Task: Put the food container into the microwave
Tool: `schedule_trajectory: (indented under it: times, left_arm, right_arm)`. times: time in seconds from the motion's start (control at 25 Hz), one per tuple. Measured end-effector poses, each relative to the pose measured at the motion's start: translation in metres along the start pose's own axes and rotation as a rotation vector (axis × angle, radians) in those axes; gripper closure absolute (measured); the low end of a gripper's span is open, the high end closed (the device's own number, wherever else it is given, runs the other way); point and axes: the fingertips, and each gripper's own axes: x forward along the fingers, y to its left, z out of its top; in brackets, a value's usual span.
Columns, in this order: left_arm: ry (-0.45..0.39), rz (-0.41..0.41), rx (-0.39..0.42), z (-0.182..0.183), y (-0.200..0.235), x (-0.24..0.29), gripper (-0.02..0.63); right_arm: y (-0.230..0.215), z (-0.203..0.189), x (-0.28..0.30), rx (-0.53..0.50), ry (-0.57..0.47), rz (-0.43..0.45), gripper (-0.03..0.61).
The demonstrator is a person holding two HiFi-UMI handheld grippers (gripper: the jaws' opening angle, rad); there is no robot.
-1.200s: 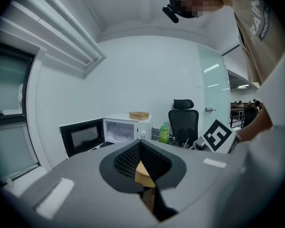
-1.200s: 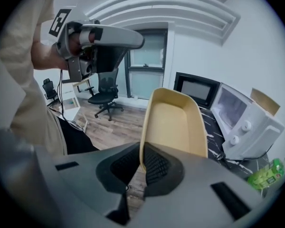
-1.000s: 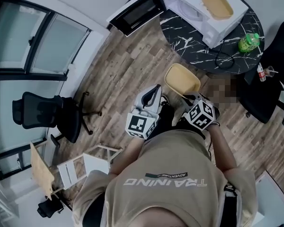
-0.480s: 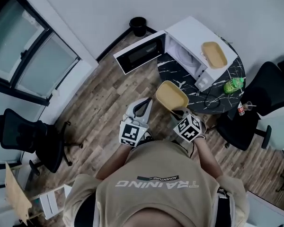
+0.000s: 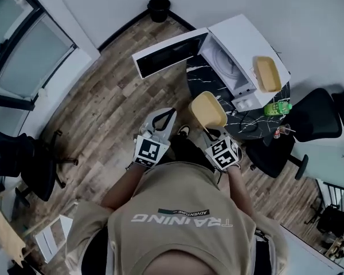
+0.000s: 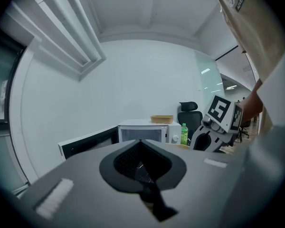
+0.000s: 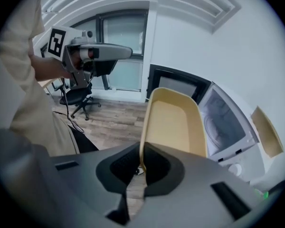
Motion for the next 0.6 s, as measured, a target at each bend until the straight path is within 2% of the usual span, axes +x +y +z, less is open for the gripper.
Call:
schedule_trajectory:
  times: [0.2,0.48,0.6]
  left_arm:
    - [0.033,0.017,-0.050,-0.014,0.027,0.035,0.611]
    - [0.091,-0.004,0.022,0.001,0.057,0.105,0.611]
    - [0.112,-0.027,0.037,0.008,0.068,0.142,0.611]
  right_arm:
    - [-0.038,0.000,0.023,0.033,0.019,0.008,0.560]
    - [-0.118,0.021,0.081,0.038,0.002,0.064,0.560]
    - [-0.161,0.034,0.095,0.012,-0.001,0.043,0.560]
